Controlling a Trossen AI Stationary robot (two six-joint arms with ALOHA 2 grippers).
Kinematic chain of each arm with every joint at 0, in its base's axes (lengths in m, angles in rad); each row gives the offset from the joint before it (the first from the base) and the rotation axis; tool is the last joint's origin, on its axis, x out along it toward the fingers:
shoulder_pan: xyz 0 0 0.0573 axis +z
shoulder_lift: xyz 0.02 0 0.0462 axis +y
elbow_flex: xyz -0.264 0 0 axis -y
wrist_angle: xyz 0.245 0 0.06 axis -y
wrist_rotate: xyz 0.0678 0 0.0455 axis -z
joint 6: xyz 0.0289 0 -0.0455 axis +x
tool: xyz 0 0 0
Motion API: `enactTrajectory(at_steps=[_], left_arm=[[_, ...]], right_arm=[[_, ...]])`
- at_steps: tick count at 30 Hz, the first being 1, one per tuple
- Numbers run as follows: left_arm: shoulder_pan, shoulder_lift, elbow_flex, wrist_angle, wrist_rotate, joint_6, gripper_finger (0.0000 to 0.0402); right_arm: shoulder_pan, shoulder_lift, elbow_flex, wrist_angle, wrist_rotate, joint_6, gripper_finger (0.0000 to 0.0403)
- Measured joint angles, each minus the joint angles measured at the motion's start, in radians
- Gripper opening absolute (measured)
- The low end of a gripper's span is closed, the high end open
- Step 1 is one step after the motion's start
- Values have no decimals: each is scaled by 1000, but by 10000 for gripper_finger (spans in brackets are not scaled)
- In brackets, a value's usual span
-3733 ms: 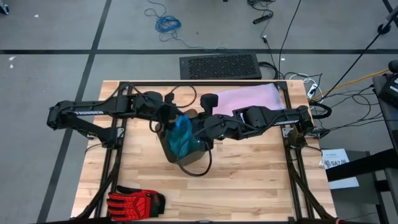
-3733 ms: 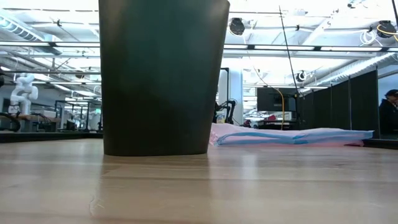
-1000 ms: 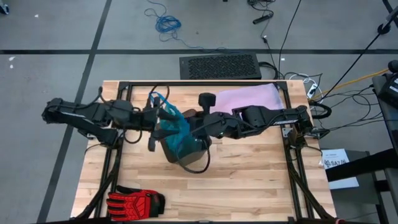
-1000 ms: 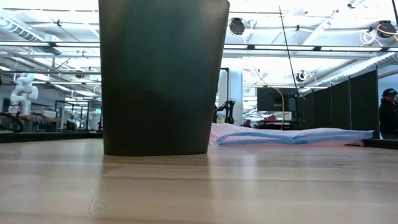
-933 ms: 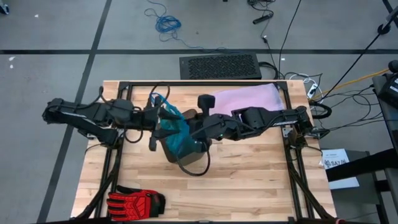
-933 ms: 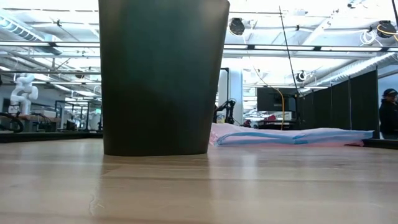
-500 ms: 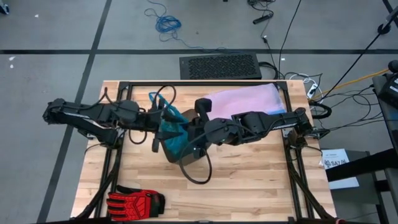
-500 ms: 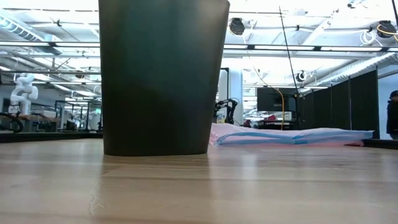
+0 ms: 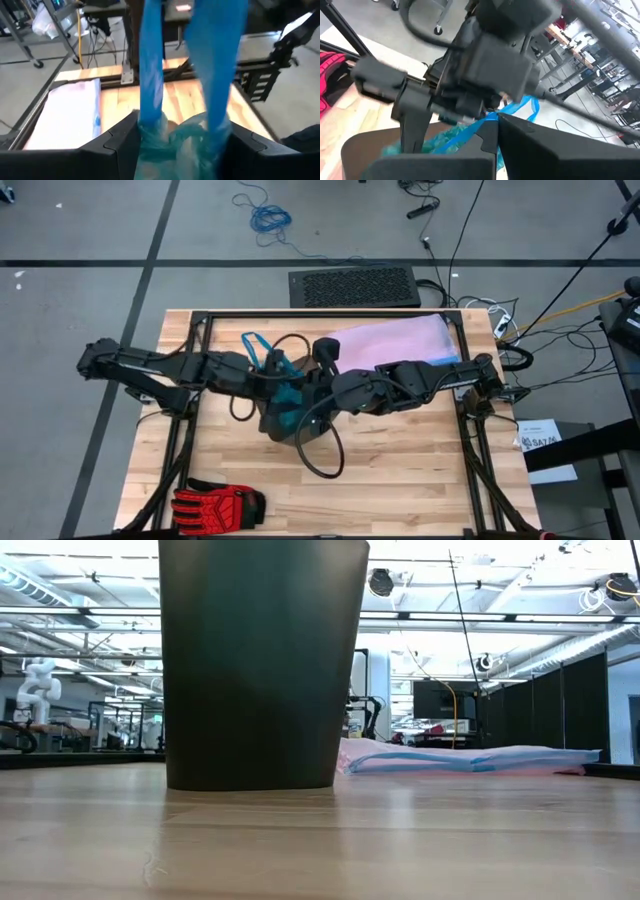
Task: Place trash/remove bag and relplace
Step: Close the trash bag
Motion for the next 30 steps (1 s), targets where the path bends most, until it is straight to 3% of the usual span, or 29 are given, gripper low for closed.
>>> enactTrajectory(at_steps=[4,10,20,30], left_arm=[[0,42,0,-4,-22,23,167],[0,71,1,-19,-23,66,17],[-11,71,-5,-29,-22,47,2],[-15,77,-5,-43,-28,20,1]], right_arm=[[3,-1,-2,-11,4,-13,0],[25,-1,-2,16,64,-48,0],[77,-16,-2,36,139,-92,0],[115,-25,-2,1,283,-99,0]])
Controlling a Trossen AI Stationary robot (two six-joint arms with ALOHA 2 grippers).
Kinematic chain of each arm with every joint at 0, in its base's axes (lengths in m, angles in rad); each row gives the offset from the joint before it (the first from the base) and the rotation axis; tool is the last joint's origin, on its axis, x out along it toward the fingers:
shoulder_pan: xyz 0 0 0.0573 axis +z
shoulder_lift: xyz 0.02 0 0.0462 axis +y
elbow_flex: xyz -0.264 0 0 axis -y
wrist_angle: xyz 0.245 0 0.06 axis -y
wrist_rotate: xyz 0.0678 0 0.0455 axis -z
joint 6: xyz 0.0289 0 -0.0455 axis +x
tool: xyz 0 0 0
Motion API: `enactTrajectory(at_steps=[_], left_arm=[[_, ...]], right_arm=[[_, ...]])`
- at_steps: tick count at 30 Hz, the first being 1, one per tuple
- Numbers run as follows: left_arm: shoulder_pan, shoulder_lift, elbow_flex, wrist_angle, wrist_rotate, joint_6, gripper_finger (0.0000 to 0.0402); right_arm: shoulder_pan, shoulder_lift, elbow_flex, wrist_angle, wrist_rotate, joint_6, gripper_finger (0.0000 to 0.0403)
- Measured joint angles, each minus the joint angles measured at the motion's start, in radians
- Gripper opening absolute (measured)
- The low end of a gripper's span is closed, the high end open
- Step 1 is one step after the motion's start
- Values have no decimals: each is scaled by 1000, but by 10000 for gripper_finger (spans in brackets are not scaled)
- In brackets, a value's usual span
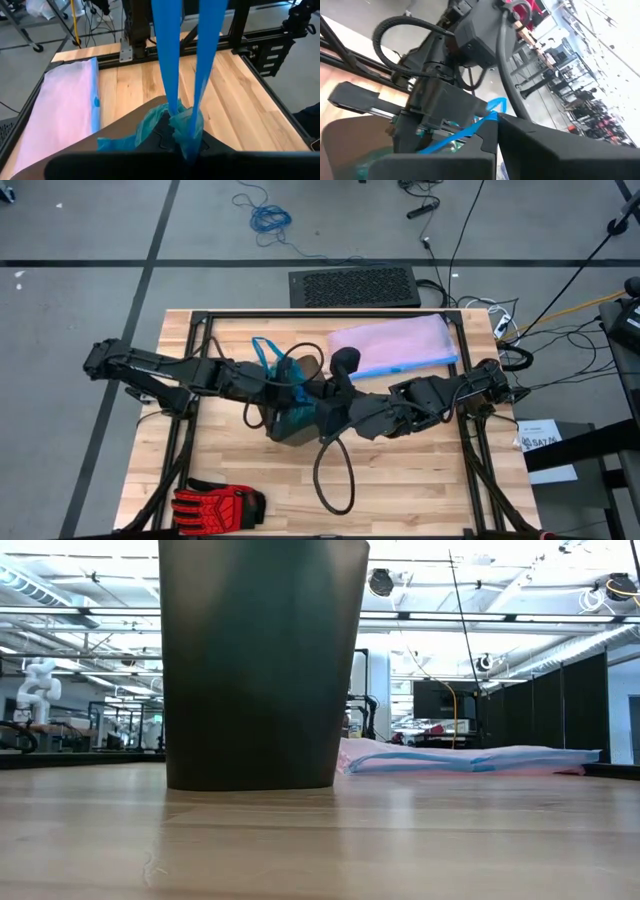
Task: Place trash/remove bag and relplace
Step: Close the trash bag
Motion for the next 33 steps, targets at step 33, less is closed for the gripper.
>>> enactTrajectory(at_steps=[33], left_arm=[[-1,-189,-137,145,57,-24,85]], right_arm=[[-43,-5,2,-179,-28,183,0]])
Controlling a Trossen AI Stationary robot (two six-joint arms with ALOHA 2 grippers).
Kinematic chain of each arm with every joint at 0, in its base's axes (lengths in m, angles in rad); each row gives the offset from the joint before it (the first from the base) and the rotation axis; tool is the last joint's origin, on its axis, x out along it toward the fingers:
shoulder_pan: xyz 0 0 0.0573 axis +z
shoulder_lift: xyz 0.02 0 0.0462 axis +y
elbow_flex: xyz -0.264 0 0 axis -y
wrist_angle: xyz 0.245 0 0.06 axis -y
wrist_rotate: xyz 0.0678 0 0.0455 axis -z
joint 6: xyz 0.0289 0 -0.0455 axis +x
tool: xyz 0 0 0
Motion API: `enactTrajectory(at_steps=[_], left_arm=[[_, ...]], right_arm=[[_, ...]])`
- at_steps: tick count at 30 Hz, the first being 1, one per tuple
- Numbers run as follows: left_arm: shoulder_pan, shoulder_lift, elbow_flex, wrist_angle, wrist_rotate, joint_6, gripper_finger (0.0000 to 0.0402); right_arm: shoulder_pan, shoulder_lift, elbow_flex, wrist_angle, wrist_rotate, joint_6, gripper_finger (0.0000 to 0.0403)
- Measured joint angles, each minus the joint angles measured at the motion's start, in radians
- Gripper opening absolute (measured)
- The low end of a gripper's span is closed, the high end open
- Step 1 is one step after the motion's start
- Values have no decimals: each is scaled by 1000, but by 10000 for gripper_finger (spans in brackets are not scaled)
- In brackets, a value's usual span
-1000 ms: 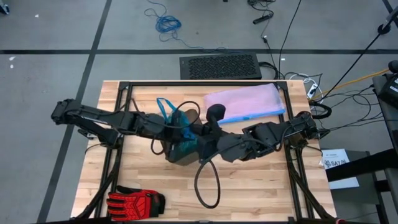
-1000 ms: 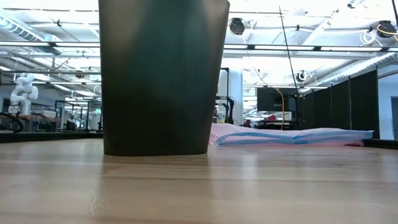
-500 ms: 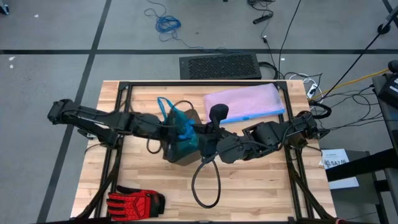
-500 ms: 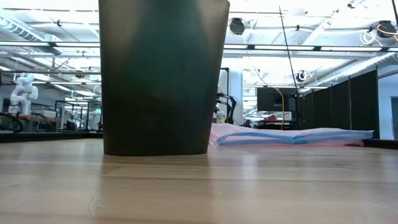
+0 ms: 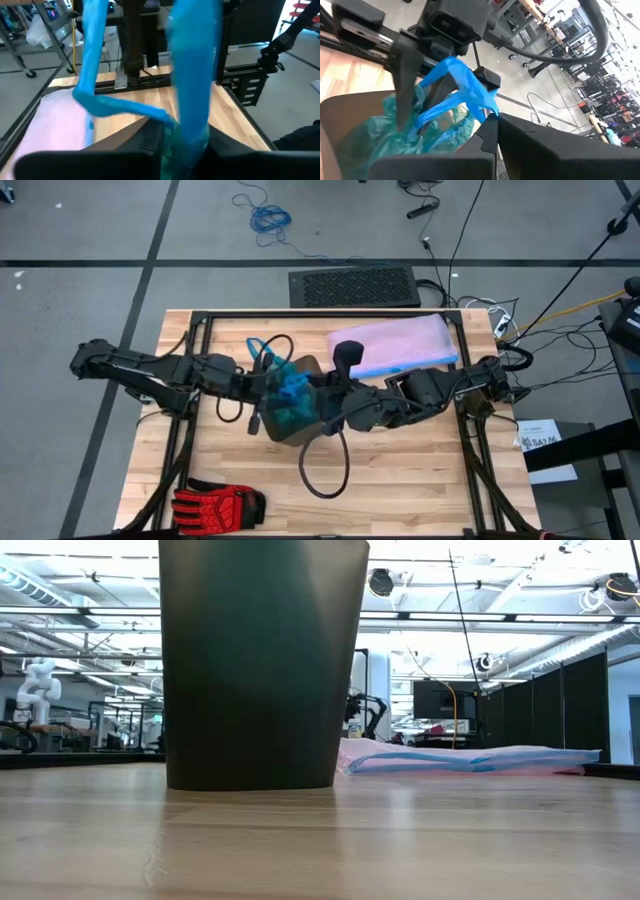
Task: Place trash/remove bag and relplace
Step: Close the trash bag
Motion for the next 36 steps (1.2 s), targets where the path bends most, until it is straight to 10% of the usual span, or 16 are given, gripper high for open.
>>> enactTrajectory(at_steps=[12,30,36], left_arm=[[0,-25,1,-31,-46,-1,189],[1,-194,2,-131,-180,35,197],[1,-251,2,-188,-255,53,197]], right_arm=[[-11,1,-1,-38,0,11,0],[-63,2,-1,-80,-10,38,0],[-147,8,-2,-38,-197,40,0]])
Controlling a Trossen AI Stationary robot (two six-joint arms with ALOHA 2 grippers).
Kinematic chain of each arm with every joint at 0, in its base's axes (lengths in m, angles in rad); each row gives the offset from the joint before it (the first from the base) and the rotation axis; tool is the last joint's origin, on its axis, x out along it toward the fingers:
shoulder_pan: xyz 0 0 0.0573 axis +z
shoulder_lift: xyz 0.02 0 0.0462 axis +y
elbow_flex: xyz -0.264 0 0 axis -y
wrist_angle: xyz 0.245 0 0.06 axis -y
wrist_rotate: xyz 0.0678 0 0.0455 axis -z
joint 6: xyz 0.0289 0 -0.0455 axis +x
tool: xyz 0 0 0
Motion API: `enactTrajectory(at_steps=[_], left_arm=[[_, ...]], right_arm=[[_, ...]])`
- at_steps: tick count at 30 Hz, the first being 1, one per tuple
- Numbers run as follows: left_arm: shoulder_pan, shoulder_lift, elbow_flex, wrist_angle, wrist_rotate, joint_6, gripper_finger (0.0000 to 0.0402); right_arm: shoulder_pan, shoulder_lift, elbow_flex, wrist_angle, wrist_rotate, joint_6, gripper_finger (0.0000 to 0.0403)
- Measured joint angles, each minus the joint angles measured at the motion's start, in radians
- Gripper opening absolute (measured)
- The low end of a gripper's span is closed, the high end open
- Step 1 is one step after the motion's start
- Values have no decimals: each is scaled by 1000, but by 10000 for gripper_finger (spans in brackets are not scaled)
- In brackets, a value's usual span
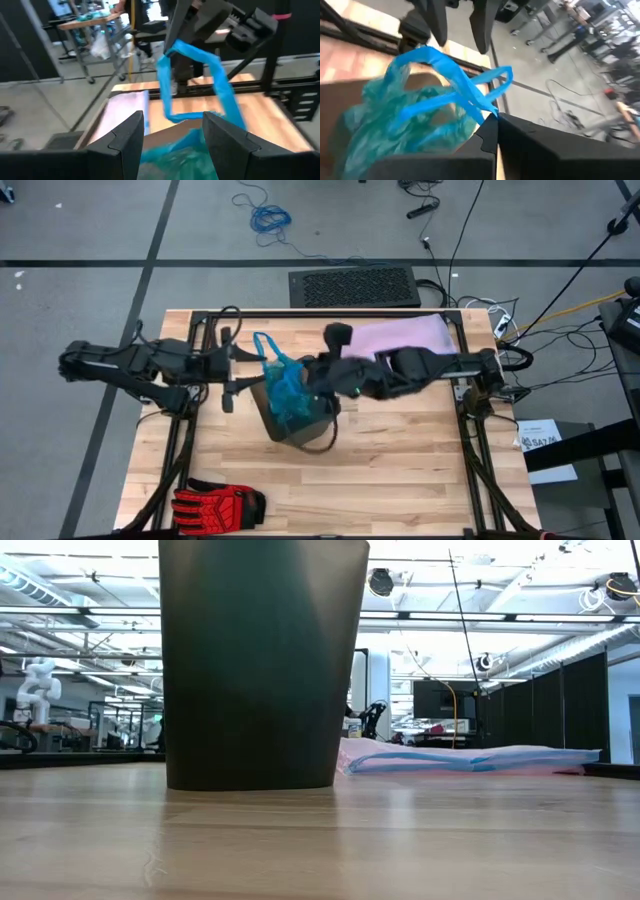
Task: Place trash/remove bag and relplace
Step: Close the trash bag
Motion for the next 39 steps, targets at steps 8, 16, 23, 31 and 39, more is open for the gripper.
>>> enactTrajectory(at_steps=[8,16,23,31,39], left_arm=[[0,-27,0,-131,-145,-1,197],[0,-27,0,-164,-168,-2,197],[0,-27,0,-176,-169,-29,197],[0,-11,0,-172,-183,-39,197],[0,-17,0,-134,-185,-68,177]], right_arm=[[-201,52,0,166,-283,-87,0],[-370,157,0,278,-454,-64,0],[-392,190,0,322,-457,-70,27],[-359,190,0,352,-455,-101,121],[-282,134,0,333,-274,-218,178]])
